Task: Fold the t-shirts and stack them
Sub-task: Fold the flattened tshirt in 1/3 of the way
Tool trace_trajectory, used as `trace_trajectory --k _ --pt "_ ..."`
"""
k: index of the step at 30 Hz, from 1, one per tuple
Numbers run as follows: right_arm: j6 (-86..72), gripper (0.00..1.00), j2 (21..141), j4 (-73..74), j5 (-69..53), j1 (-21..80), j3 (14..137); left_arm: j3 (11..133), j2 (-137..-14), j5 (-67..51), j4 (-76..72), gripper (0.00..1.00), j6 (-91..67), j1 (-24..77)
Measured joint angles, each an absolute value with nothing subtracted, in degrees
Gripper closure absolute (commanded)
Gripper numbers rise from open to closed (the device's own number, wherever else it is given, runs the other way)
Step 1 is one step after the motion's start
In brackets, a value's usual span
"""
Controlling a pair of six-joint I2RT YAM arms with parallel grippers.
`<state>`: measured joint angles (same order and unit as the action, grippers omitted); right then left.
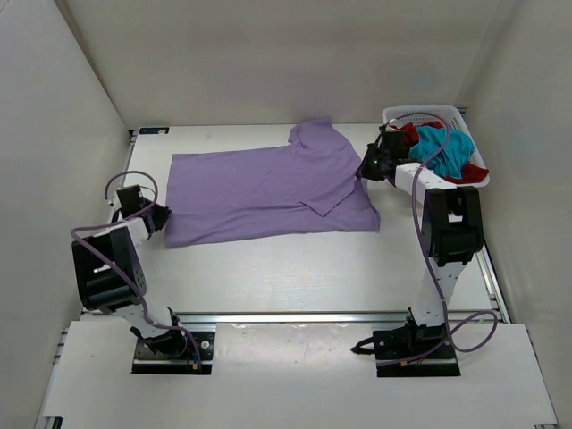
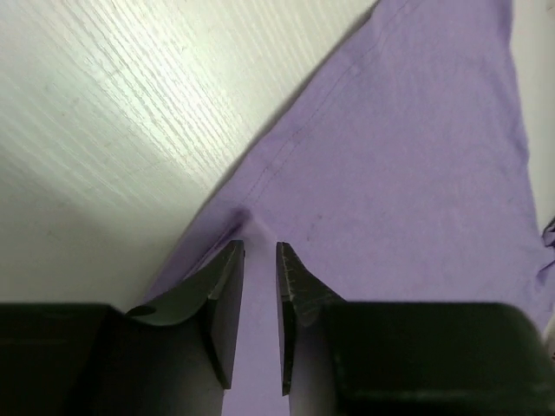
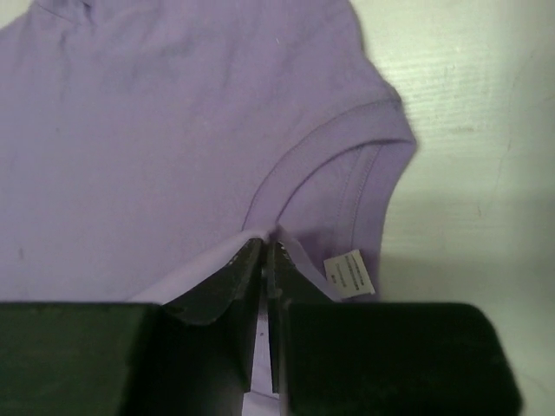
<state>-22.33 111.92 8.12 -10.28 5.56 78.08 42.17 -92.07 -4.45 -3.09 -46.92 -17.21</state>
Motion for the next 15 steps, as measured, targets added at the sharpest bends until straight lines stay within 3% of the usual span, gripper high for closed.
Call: trace_trajectory --k 1,6,8,9,10,12,15 --pt "-22.24 0.84 112.09 8.03 -10.68 5.58 78.72 42.04 -91.15 -4.38 -3.09 0.65 -46.98 -17.47" --pt "-22.35 0.66 111.7 7.81 -11.25 5.58 79.85 39.99 -81.06 -2.92 -3.22 0.65 -47.0 -16.34" --pt "-22.52 0.64 109.84 7.25 -10.9 5.58 78.22 38.37 -75.83 -2.15 -4.64 0.66 -47.03 -13.76" --pt "-22.92 0.67 107.87 6.61 -10.55 5.56 76.07 37.39 -73.73 -2.09 -5.5 0.66 -47.24 -12.01" --pt "-23.38 0.84 105.82 5.96 -10.37 5.54 73.63 35.92 -71.99 -1.91 -7.01 0.67 -47.68 -9.74" --pt "-25.17 1.0 98.52 3.73 -10.15 5.56 64.88 32.88 -70.59 -2.07 -9.67 0.69 -48.75 -5.76" --pt "-27.4 1.0 89.89 0.51 -8.38 6.26 53.49 29.82 -74.11 -3.09 -11.22 0.7 -50.52 -0.12"
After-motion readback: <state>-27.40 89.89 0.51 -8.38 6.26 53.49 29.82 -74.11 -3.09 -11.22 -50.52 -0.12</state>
